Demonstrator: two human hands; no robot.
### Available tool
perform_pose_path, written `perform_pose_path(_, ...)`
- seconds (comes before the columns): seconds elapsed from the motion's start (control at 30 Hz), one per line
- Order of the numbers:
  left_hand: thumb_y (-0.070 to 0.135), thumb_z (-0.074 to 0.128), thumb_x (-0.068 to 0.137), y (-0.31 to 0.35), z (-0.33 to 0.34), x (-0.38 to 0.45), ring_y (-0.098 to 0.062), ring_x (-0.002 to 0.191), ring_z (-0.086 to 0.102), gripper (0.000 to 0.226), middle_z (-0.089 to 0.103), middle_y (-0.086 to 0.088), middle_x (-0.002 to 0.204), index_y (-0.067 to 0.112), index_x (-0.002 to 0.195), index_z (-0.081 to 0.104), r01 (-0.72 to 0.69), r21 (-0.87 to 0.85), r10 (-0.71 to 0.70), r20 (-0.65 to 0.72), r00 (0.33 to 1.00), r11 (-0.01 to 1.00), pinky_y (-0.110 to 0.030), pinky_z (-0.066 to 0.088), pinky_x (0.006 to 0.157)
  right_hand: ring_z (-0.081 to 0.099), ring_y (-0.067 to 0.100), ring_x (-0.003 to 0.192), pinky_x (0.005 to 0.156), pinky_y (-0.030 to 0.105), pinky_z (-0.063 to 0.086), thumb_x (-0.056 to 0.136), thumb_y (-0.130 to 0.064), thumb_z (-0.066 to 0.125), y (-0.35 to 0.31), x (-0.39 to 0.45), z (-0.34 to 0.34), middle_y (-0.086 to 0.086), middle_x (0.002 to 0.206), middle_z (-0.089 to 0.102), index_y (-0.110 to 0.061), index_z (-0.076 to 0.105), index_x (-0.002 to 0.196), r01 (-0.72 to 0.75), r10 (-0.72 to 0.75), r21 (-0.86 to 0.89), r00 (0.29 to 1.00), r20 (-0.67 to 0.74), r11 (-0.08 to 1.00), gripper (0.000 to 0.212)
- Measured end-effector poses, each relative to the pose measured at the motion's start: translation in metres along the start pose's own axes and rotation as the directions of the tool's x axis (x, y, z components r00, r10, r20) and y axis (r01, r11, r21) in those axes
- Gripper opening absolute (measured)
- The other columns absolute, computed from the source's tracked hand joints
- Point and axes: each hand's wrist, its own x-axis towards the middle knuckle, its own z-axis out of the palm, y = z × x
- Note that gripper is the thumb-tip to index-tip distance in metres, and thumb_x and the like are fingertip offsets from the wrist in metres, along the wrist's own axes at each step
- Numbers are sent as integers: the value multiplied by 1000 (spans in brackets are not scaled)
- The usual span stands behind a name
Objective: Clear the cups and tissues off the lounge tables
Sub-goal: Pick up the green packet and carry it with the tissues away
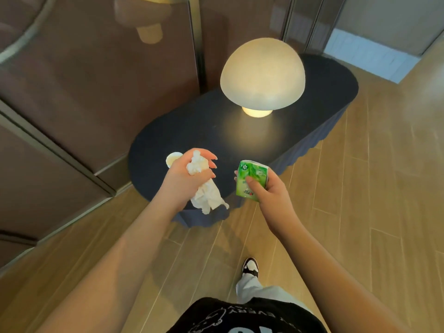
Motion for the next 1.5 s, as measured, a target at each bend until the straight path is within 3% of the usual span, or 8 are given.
perform_pose_path(0.1, 6, 69, 82, 9, 13, 38, -11, 83, 70, 35, 73, 11, 91, 40, 89, 71, 80, -49, -83, -62, 995, 996, -33, 60, 73, 69, -1, 95, 71, 15, 54, 99, -22, 61, -11, 49, -14, -25, 99, 72, -41, 59, 106, -14, 15, -45, 999, 37, 999, 20)
perform_pose_path(0.33, 5, 68, 90, 0, 23, 97, -1, 81, 71, 39, 72, 17, 91, 44, 92, 69, 93, -34, -97, -129, 987, 995, -12, 53, 61, 67, -5, 98, 74, 14, 56, 98, -32, 62, -17, 133, -12, -28, 101, 70, -47, 59, 104, -62, 74, -89, 987, 139, 994, 16)
perform_pose_path(0.7, 22, 67, 94, -61, 14, 178, -2, 89, 65, 29, 65, 23, 91, 50, 94, 62, 286, -27, -282, -288, 915, 958, -12, 46, 59, 64, -13, 93, 65, 6, 51, 98, -31, 62, -5, 221, 35, -37, 94, 66, -50, 55, 99, -152, 194, -226, 965, 177, 962, 20)
perform_pose_path(0.87, 20, 71, 92, -82, 7, 204, 23, 86, 56, 30, 59, 44, 87, 47, 90, 59, 309, -25, -302, -304, 903, 951, -18, 44, 61, 68, 1, 99, 80, 17, 55, 99, -31, 60, 9, 250, 52, -21, 107, 71, -45, 58, 108, -212, 256, -238, 951, 173, 948, 17)
perform_pose_path(1.03, 18, 77, 87, -107, 15, 224, 13, 86, 61, 28, 64, 36, 90, 41, 88, 61, 326, -68, -329, -351, 877, 943, -19, 47, 65, 67, -8, 93, 70, 12, 51, 100, -30, 59, 32, 276, 61, -30, 97, 71, -46, 58, 104, -311, 354, -240, 921, 162, 920, 16)
perform_pose_path(1.17, 20, 78, 87, -124, 26, 240, 9, 78, 62, 24, 66, 30, 84, 37, 85, 61, 341, -90, -350, -370, 861, 936, -6, 45, 60, 70, 7, 102, 85, 26, 55, 101, -27, 58, 56, 313, 58, -14, 108, 74, -39, 62, 112, -413, 447, -216, 883, 141, 885, 17)
perform_pose_path(1.27, 26, 76, 90, -134, 37, 253, 10, 76, 62, 21, 66, 25, 84, 36, 84, 59, 391, -74, -388, -384, 838, 918, -2, 42, 59, 68, 5, 99, 77, 20, 51, 101, -29, 58, 75, 336, 62, -22, 98, 72, -44, 60, 104, -448, 499, -281, 854, 148, 849, 15)
perform_pose_path(1.5, 29, 75, 90, -178, 70, 277, -13, 85, 61, 19, 59, 7, 99, 29, 98, 58, 530, 118, -443, -414, 795, 840, -20, 47, 66, 61, 5, 92, 66, 19, 44, 101, -23, 56, 124, 380, 64, -16, 99, 63, -39, 54, 103, -496, 587, -414, 800, 123, 763, 16)
